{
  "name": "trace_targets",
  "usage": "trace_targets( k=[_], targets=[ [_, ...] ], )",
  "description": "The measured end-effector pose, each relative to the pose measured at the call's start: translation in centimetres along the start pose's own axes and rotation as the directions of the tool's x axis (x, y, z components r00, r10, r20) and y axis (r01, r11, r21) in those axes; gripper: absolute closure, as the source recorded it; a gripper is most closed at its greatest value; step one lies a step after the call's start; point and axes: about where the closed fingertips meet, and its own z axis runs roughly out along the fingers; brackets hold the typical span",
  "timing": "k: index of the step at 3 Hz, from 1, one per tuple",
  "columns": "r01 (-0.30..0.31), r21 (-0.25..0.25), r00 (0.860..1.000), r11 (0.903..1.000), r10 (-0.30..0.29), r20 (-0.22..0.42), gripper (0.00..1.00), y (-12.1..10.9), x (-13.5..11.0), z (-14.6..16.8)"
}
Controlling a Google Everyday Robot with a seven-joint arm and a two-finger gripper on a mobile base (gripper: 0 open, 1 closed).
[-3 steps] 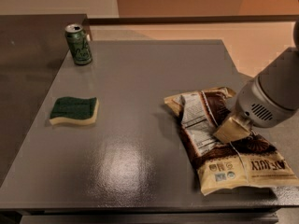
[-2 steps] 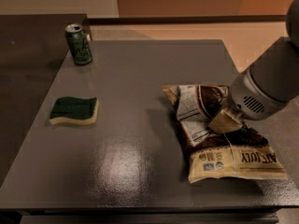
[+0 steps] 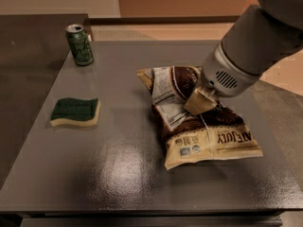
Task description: Move brown chip bag near sponge
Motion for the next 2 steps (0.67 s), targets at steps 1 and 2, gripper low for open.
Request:
trace_targets(
  k=[1,2],
  targets=[
    [0.058,-0.022,0.998,0.9981,-0.058,0.011,1.00,1.4,-3.7,0.6],
    [0.107,-0.042,0.994,0.9933,-0.107,0.020,1.00,2.8,-6.9,1.9]
  ],
)
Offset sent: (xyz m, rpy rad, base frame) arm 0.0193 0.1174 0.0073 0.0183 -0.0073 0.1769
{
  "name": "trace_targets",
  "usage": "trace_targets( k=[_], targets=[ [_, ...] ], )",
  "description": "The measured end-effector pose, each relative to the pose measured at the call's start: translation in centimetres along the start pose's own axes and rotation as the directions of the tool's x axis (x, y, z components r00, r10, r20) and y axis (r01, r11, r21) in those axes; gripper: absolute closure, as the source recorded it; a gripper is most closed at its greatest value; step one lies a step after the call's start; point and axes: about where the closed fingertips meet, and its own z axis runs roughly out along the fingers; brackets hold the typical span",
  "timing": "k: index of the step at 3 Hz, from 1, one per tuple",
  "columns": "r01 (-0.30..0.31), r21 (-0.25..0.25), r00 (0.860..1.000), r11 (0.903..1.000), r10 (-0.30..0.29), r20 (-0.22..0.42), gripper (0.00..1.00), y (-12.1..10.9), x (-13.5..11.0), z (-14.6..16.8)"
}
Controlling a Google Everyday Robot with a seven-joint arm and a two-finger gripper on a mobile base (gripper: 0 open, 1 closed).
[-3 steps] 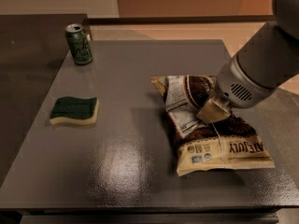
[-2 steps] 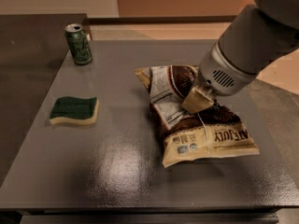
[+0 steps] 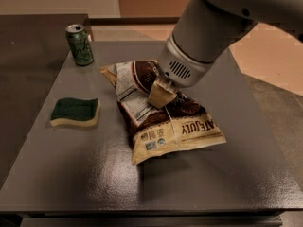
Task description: Move brown chip bag near sponge
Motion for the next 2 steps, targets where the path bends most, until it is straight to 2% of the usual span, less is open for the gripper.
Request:
trace_targets(
  k=[1,2],
  targets=[
    [0.027,-0.009,1.000,0.9996,-0.027,0.003,0.82,0.3,-2.0,1.4],
    [0.046,-0.019,0.999,0.9987,-0.046,0.006,0.58,0.3,-3.5,2.6]
  ],
)
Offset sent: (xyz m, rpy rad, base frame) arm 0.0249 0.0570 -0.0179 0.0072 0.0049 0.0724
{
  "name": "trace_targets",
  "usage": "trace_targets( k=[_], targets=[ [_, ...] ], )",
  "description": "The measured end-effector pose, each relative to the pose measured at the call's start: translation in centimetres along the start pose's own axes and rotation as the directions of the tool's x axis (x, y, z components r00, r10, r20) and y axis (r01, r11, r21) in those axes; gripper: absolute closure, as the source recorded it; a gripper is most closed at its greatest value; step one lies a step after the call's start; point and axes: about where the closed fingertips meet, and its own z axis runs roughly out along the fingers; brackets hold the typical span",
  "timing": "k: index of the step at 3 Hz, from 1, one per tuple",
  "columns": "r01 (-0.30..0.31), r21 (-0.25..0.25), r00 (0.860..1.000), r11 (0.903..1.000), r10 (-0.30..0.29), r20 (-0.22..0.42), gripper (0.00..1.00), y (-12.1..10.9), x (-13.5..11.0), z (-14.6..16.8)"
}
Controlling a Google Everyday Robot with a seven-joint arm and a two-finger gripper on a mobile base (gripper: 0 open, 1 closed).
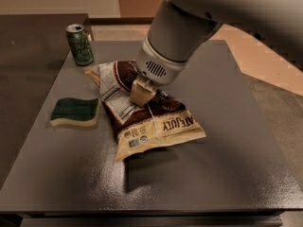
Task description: Move brown chip bag near sponge
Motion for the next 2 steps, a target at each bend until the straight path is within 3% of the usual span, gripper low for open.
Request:
trace_targets(
  k=[2],
  targets=[
    [0.029,-0.025,0.999,0.9993,-0.028,0.019,0.12,-0.3,-1.1,1.8]
  ],
)
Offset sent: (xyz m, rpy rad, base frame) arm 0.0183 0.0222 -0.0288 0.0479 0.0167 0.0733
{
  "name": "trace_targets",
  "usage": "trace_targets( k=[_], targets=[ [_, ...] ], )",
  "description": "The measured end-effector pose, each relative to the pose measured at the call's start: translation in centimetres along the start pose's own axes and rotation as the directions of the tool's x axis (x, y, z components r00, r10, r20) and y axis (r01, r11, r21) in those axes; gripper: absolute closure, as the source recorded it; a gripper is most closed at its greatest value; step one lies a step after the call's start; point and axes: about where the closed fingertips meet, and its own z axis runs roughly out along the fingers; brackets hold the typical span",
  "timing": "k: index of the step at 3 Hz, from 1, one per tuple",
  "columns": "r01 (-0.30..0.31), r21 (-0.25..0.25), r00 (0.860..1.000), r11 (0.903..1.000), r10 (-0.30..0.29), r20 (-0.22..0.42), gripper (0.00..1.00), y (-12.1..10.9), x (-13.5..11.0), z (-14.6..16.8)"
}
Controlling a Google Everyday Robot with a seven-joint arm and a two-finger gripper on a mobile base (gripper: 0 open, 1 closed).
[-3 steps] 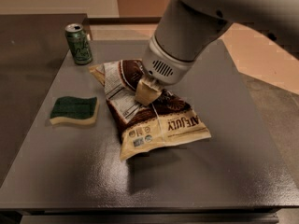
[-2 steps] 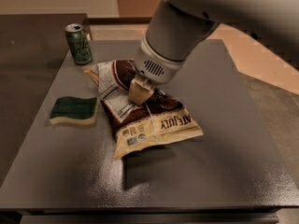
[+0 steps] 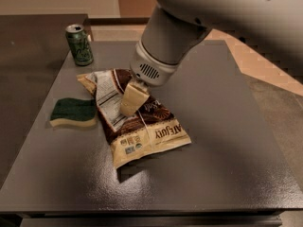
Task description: Move brown chip bag near sponge
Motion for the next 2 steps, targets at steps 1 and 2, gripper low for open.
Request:
trace_targets(
  k=[1,2],
  targets=[
    [0.002,0.003,1.000,1.0000,-0.002,0.000,0.00,0.11,-0.07,-0.16],
    [0.002,0.003,1.000,1.0000,-0.002,0.000,0.00,0.11,-0.08,-0.16]
  ],
)
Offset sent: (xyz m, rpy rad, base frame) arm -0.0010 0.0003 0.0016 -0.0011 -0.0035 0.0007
